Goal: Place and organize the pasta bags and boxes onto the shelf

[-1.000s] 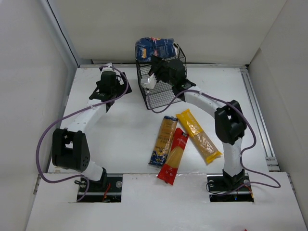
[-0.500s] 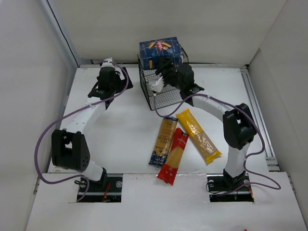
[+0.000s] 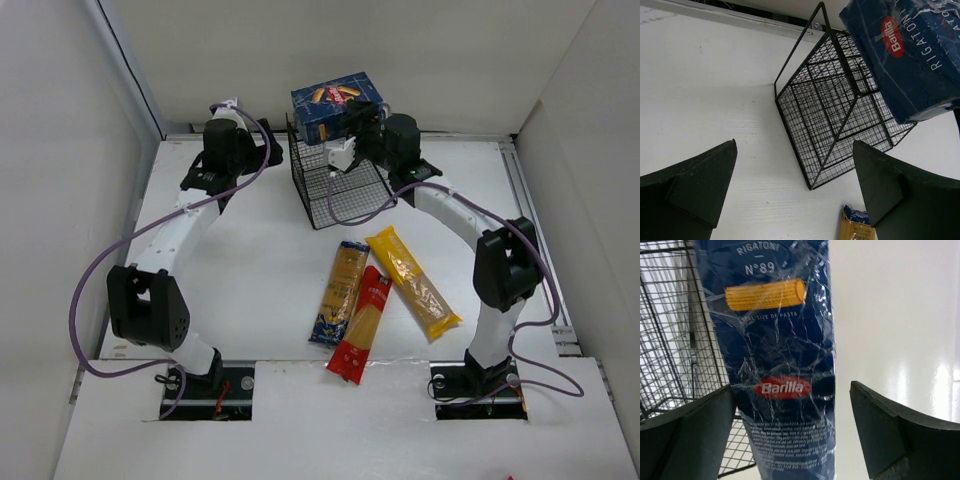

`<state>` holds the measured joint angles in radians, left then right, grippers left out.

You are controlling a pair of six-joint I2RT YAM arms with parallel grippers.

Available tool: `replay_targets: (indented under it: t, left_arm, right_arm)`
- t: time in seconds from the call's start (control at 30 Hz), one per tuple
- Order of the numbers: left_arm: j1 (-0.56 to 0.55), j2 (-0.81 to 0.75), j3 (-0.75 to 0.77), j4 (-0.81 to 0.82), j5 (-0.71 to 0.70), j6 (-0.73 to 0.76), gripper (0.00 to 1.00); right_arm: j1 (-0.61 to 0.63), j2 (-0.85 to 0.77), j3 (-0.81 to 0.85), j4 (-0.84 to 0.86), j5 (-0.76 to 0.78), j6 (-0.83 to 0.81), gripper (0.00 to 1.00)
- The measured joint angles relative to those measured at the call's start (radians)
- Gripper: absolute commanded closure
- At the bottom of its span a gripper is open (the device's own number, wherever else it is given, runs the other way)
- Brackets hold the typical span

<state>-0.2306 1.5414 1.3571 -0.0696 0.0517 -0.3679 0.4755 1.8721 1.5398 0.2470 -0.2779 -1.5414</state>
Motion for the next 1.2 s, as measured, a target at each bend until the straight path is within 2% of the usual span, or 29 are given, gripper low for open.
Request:
replay_targets:
  t: [0.1, 0.13, 0.17, 0.23, 0.27, 0.67, 0.8, 1.03, 1.2]
  left_arm:
    - [-0.011, 0.013, 0.019, -0.002, 0.006, 0.009, 0.0]
    - [-0.014, 0.018, 0.024, -0.002, 0.008, 0.011, 0.0]
    - [-0.018, 0.021, 0.028, -0.003, 0.01, 0.013, 0.0]
    - [-0.023, 0.032, 0.035, -0.003, 0.016, 0.016, 0.0]
    - [-0.024, 0.037, 0.037, -0.003, 0.019, 0.016, 0.0]
    - [-0.025, 0.045, 0.039, -0.01, 0.023, 0.019, 0.0]
    - [-0.028, 0.045, 0.039, -0.01, 0.023, 0.019, 0.0]
    - [-0.031, 0.047, 0.039, -0.01, 0.024, 0.019, 0.0]
    - [-0.031, 0.048, 0.039, -0.021, 0.023, 0.019, 0.0]
  right_arm:
    - [-0.024, 0.0, 0.035, -0.033, -0.031, 0.031, 0.07]
    - [-0.032, 0.0, 0.045, -0.043, -0.043, 0.039, 0.11]
    - [-0.039, 0.002, 0.057, -0.061, -0.054, 0.044, 0.21]
    - [-0.054, 0.01, 0.085, -0.095, -0.08, 0.053, 0.26]
    - [-0.06, 0.016, 0.1, -0.109, -0.096, 0.057, 0.32]
    - [-0.096, 0.079, 0.157, -0.145, -0.18, 0.066, 0.26]
    - [-0.098, 0.102, 0.167, -0.146, -0.18, 0.069, 0.19]
    - [-0.097, 0.147, 0.204, -0.142, -0.156, 0.074, 0.19]
    - [-0.098, 0.161, 0.225, -0.142, -0.139, 0.092, 0.07]
